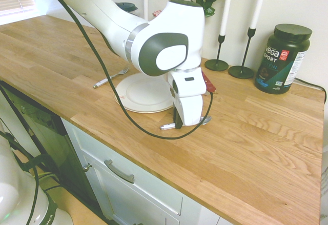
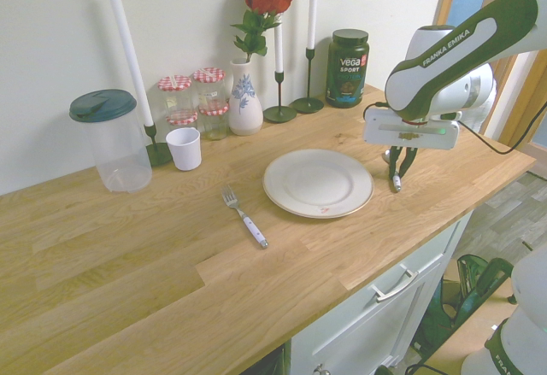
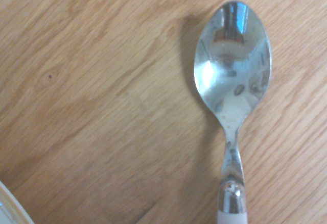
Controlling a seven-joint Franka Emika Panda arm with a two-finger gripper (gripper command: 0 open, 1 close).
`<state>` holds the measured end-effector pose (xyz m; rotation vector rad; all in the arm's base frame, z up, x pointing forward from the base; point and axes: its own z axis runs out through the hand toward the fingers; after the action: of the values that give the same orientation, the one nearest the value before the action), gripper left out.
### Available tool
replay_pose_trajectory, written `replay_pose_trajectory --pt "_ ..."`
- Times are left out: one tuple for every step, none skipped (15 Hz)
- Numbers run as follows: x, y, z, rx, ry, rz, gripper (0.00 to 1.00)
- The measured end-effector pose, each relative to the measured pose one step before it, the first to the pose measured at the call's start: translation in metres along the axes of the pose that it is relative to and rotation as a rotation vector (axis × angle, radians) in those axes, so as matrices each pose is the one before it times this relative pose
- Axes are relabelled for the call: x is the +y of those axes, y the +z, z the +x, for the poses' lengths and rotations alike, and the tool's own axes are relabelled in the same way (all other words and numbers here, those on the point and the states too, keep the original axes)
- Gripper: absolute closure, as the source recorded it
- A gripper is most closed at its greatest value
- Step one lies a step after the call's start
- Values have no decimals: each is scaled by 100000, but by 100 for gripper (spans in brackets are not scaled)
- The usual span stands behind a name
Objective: Put the spoon into the plate
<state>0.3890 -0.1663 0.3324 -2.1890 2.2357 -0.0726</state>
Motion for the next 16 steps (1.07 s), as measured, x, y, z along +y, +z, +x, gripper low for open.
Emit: replay_pose_trajectory --pt "23 -398 72 -136 307 911 100" --pt "5 -654 6 -167 275 1421 100" --pt "-11 -893 -55 -166 -37 1768 100" --pt "-34 -1068 -208 -308 -463 1802 100" --pt "-108 -1150 -419 -12 -1338 1697 100" --pt "-302 -1244 -869 -5 -3718 1674 100" --pt "-611 -1128 -1348 -639 -5599 1693 100" --pt "-719 -886 -1587 -257 -6374 1286 100" --pt "-861 -670 -1745 104 -6400 980 100" --pt "-991 -502 -1669 83 -6526 677 100" --pt "-1118 -447 -1540 190 -6377 529 100" --pt "-1048 -336 -1398 175 -6544 235 100" --pt "-878 -145 -1137 -169 -6467 -381 100" --pt "-811 50 -1043 -164 -6274 -245 100" --pt "-787 369 -884 -464 -6405 -447 100" --pt "-828 565 -806 -542 -6550 -510 100"
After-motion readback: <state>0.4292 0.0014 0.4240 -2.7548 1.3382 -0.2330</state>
